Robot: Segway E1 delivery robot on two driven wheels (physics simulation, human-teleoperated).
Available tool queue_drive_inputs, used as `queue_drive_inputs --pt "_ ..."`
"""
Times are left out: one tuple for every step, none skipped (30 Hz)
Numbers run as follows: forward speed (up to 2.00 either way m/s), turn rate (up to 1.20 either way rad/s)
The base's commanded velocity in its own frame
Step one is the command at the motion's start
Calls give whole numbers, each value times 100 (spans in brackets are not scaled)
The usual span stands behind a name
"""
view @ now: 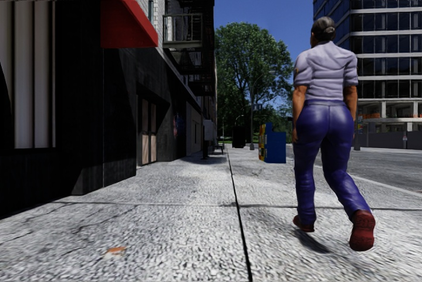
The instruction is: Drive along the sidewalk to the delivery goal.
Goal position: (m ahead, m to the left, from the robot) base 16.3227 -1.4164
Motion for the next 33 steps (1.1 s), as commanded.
queue_drive_inputs --pt "200 28" --pt "200 28" --pt "200 28" --pt "200 28" --pt "200 28" --pt "200 28" --pt "200 28" --pt "200 28" --pt "200 28" --pt "200 28" --pt "200 28" --pt "200 28" --pt "200 28" --pt "200 26" --pt "200 14" --pt "200 14" --pt "200 3" --pt "200 0" --pt "200 0" --pt "200 0" --pt "200 0" --pt "200 0" --pt "200 0" --pt "200 0" --pt "200 0" --pt "200 0" --pt "200 0" --pt "200 0" --pt "200 0" --pt "200 0" --pt "200 0" --pt "200 0" --pt "200 0"
